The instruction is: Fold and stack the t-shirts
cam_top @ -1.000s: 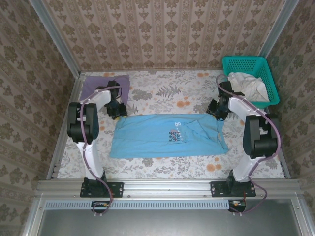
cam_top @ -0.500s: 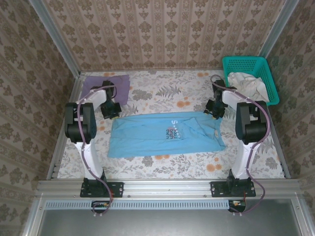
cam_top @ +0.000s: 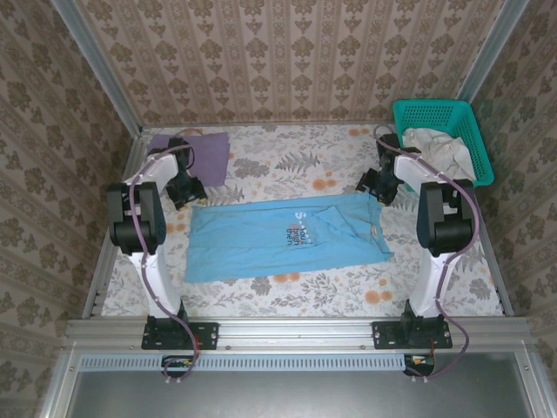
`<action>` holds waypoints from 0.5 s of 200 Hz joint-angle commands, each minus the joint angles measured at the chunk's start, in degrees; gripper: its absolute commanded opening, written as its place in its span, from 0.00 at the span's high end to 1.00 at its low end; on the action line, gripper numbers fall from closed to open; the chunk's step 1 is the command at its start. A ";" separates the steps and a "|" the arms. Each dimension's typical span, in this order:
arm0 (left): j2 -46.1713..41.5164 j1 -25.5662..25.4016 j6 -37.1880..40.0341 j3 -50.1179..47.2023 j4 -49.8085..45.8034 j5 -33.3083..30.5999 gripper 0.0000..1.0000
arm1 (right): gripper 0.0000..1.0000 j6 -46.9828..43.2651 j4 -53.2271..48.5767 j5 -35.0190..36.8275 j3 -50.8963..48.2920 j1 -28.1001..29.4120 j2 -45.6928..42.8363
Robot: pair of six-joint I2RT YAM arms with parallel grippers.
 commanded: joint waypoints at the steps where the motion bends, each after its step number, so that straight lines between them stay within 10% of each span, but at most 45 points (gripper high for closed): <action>1: -4.70 -0.96 0.34 3.92 -3.05 -2.11 0.35 | 0.36 -2.95 2.91 -6.64 -2.82 0.17 -7.57; 100: -1.31 -14.47 7.19 0.64 3.12 15.24 0.51 | 0.54 -9.66 2.89 -11.35 -3.91 11.21 -1.70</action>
